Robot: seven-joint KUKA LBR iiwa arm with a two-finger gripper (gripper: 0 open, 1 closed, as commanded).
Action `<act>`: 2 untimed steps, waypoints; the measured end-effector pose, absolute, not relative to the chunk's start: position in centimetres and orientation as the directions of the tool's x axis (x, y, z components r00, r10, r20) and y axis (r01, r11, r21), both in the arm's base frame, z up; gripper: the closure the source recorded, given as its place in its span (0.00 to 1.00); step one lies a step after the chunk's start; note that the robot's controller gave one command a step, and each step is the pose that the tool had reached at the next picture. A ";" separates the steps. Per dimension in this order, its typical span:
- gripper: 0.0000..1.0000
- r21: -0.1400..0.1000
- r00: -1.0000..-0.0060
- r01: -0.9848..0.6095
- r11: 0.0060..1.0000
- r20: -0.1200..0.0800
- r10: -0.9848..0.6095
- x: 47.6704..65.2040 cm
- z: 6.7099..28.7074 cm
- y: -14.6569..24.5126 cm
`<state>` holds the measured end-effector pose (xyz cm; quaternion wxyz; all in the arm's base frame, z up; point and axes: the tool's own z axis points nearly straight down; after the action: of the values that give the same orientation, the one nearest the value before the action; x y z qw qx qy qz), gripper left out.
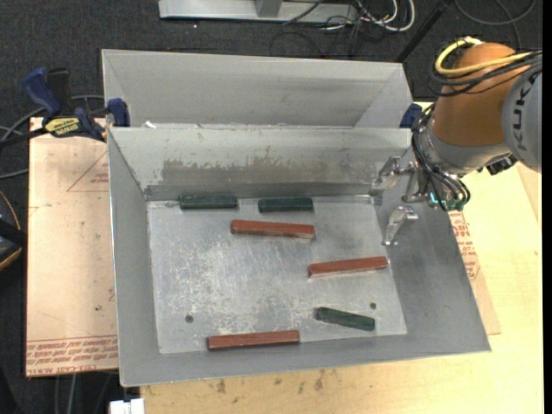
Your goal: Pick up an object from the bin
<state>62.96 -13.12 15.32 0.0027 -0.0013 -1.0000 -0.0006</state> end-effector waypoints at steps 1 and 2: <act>0.00 0.000 -1.000 0.001 1.000 -0.002 0.001 63.1 15.8 -13.1; 1.00 0.000 -0.996 0.089 0.996 -0.012 0.089 58.9 7.6 -13.8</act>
Offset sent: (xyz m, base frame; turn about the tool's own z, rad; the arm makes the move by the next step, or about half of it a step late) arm -0.0459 -0.0065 -0.0832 0.0869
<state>58.86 -13.75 7.64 -0.0059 -0.0444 -0.9990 0.0002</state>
